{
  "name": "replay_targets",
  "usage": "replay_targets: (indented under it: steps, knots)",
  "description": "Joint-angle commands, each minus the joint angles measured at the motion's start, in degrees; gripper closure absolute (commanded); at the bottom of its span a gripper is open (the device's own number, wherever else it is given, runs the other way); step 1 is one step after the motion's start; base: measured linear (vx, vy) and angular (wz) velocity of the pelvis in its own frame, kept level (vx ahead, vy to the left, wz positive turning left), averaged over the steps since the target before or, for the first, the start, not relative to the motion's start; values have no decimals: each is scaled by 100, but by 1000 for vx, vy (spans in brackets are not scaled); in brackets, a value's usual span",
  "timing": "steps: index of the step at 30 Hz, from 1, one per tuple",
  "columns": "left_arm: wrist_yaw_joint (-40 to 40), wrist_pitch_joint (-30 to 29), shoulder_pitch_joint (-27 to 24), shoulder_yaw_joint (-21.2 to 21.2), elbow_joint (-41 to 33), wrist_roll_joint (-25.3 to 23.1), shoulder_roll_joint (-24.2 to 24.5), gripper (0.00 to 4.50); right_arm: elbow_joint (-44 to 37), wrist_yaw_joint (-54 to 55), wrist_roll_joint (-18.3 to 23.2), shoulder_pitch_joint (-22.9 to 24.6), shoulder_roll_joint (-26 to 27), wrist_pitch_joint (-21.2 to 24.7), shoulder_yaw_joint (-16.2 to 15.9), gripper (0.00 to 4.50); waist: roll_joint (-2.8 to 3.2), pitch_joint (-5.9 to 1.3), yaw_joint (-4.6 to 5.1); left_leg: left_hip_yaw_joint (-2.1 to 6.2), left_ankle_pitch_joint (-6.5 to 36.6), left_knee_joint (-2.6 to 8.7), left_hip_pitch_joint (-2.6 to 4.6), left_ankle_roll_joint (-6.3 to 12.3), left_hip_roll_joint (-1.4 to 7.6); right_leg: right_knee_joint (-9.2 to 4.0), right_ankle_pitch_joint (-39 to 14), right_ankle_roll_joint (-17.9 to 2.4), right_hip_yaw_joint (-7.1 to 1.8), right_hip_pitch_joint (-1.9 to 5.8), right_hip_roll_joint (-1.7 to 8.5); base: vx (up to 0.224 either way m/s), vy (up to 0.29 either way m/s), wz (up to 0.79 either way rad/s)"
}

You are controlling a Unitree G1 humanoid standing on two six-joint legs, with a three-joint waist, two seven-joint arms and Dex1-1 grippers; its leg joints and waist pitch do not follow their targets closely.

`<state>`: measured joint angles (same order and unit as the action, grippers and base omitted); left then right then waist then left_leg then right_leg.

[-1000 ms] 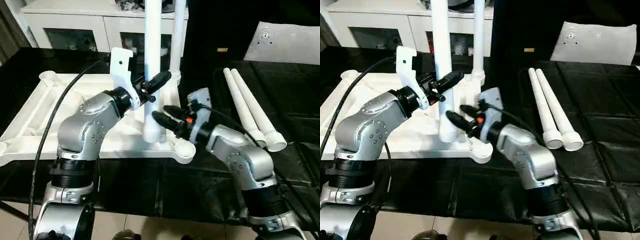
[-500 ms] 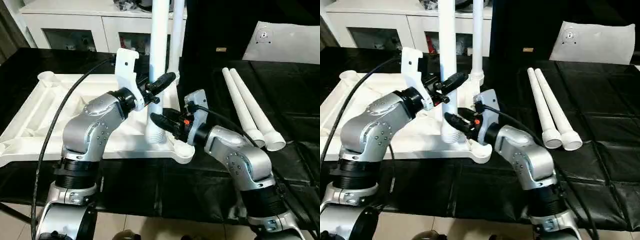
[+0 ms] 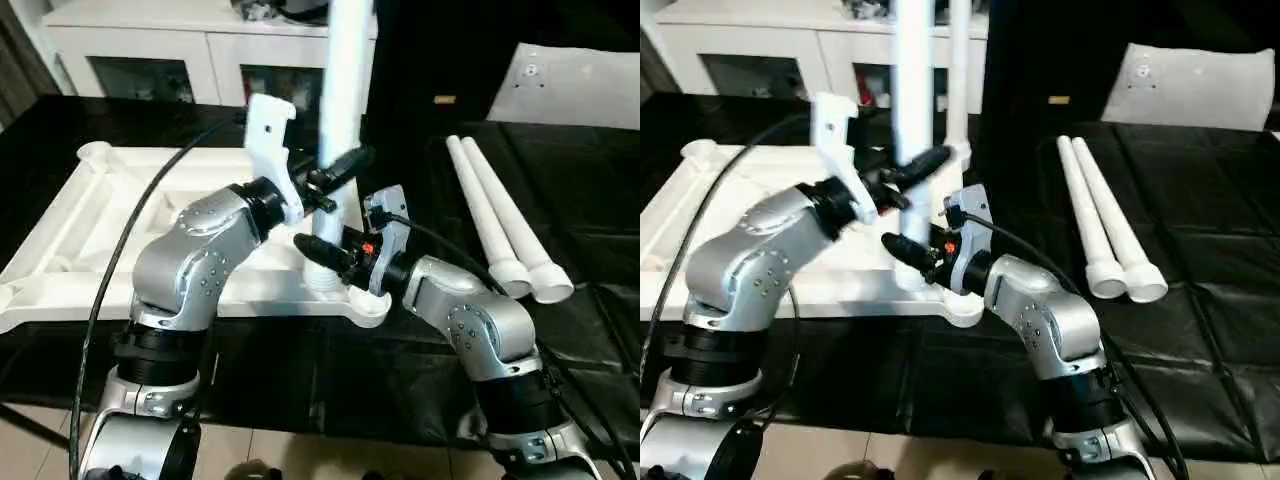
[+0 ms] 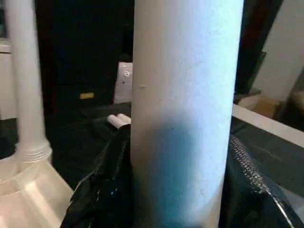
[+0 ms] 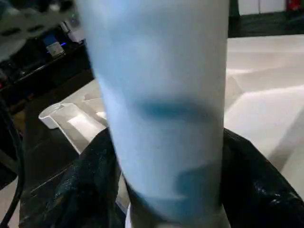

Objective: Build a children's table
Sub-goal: Pick table leg

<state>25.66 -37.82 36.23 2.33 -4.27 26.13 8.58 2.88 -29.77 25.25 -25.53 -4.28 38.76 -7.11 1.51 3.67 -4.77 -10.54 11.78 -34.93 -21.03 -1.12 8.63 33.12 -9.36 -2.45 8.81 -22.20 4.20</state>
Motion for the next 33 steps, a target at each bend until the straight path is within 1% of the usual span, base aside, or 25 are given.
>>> replay_targets:
  steps: [1,2,4,5,7,9,11,14,15,16,17,18,19,20,21,22,24,25,26,27,29,30,31,32,33]
  knots:
    - [56,20,60,-3,-71,-31,73,266,26,96,2,-147,23,80,84,202,-13,-420,3,273,872,427,60,-41,545,-444,-1838,-428,-509,317,672,0,0,0]
    - [76,48,64,11,-46,-87,113,266,61,80,0,-160,19,58,105,202,-8,-418,11,276,885,428,67,-44,545,-456,-1913,-398,-503,313,667,0,0,0]
    - [110,73,69,20,-26,-134,154,266,65,71,-33,-169,-2,16,111,208,-11,-421,19,284,878,432,77,-41,558,-452,-1901,-351,-503,302,655,0,0,0]
    - [116,75,69,19,-24,-137,158,266,63,70,-36,-169,-6,14,114,231,-5,-423,15,283,870,432,81,-48,560,-441,-1872,-359,-503,297,652,0,0,0]
    - [113,86,69,21,-20,-145,179,266,51,53,-56,-168,-24,-6,99,237,-6,-424,12,280,847,431,76,-59,561,-429,-1780,-386,-508,299,652,0,0,0]
    - [108,119,72,48,-14,-193,226,266,9,-2,-79,-152,-56,-45,46,245,1,-436,-10,280,795,429,87,-63,573,-408,-1644,-423,-513,297,656,0,0,0]
    - [93,143,79,77,-3,-258,264,266,-20,38,-151,-139,-78,-91,-12,249,-8,-433,-6,281,776,433,73,-69,571,-391,-1576,-449,-515,305,656,0,0,0]
    - [35,126,92,85,-3,-310,271,266,-57,117,-359,-129,-127,-159,-177,253,-14,-425,0,272,817,427,67,-77,557,-407,-1680,-455,-516,313,665,0,0,0]
    - [-128,90,118,67,1,-402,272,266,-33,105,-336,-131,-96,-201,-136,254,-15,-423,2,269,829,427,70,-82,556,-420,-1747,-427,-516,310,666,0,0,0]
    - [-128,90,118,67,1,-402,272,266,-33,105,-336,-131,-96,-201,-136,255,-15,-425,3,272,849,426,75,-68,555,-423,-1781,-418,-515,311,665,0,0,0]
    - [-153,-15,155,-106,23,-177,144,266,-5,-81,-157,-155,-98,-161,-43,255,-23,-425,1,269,848,424,71,-61,554,-425,-1785,-417,-513,316,667,0,0,0]
    - [-153,-73,150,-150,-13,-108,132,266,4,-120,-53,-162,-78,-137,50,256,-19,-429,-5,271,831,420,71,-47,561,-420,-1761,-425,-512,315,666,0,0,0]
    - [-145,-106,143,-168,-42,-72,134,231,8,-126,4,-162,-58,-136,114,256,-20,-428,-2,271,822,420,69,-42,564,-416,-1743,-434,-514,315,666,0,0,0]
    - [-142,-111,141,-168,-46,-68,138,210,5,-135,9,-161,-60,-140,115,256,-20,-430,-3,277,808,423,70,-32,568,-411,-1711,-451,-511,310,662,0,0,0]
    - [-60,-204,95,-189,-122,35,186,196,-75,-349,120,-138,-126,-221,142,256,-11,-435,-9,276,821,417,77,-23,571,-403,-1666,-478,-510,314,668,0,0,0]
    - [-60,-204,95,-189,-122,35,186,196,-75,-349,120,-138,-126,-221,142,256,-13,-435,-11,277,819,421,76,-11,574,-404,-1647,-485,-511,314,665,0,0,0]
    - [90,-241,46,-296,-160,230,239,166,-199,-689,243,-89,-276,-278,144,256,-13,-437,-16,267,784,412,66,13,563,-399,-1571,-489,-512,325,662,0,0,0]
    - [158,-279,33,-331,-188,315,270,166,-233,-783,292,-73,-322,-276,161,256,-18,-440,-18,270,751,411,63,27,562,-387,-1539,-496,-512,332,663,0,0,0]
    - [181,-304,32,-353,-198,358,274,155,-243,-819,312,-70,-339,-273,175,257,-14,-436,-21,266,717,409,56,48,557,-387,-1523,-508,-511,325,654,0,0,0]
    - [292,-462,26,-473,-246,608,281,146,-290,-999,406,-57,-421,-264,228,257,-26,-437,-28,259,719,401,63,60,553,-386,-1585,-551,-508,331,669,0,0,0]
    - [354,-576,19,-543,-274,760,286,143,-319,-1112,462,-51,-474,-261,252,257,-27,-432,-27,254,719,398,58,70,548,-396,-1638,-556,-506,326,662,0,0,0]
    - [516,-668,-20,-573,-329,910,357,142,-377,-1318,563,-37,-581,-242,258,257,-29,-431,-30,257,726,399,64,78,550,-401,-1690,-549,-502,321,654,0,0,0]
    - [525,-675,-22,-575,-332,921,361,142,-380,-1331,569,-36,-588,-242,258,257,-29,-435,-36,257,726,398,66,82,550,-402,-1702,-540,-501,328,657,0,0,0]
    - [711,-844,-57,-687,-383,1226,404,142,-440,-1596,666,-23,-731,-225,253,257,-28,-438,-35,262,701,401,62,94,561,-384,-1661,-530,-500,329,650,0,0,0]
    - [785,-903,-68,-746,-399,1360,416,142,-465,-1713,705,-18,-799,-215,252,257,-23,-442,-43,255,701,392,68,92,558,-378,-1645,-553,-502,330,659,0,0,0]
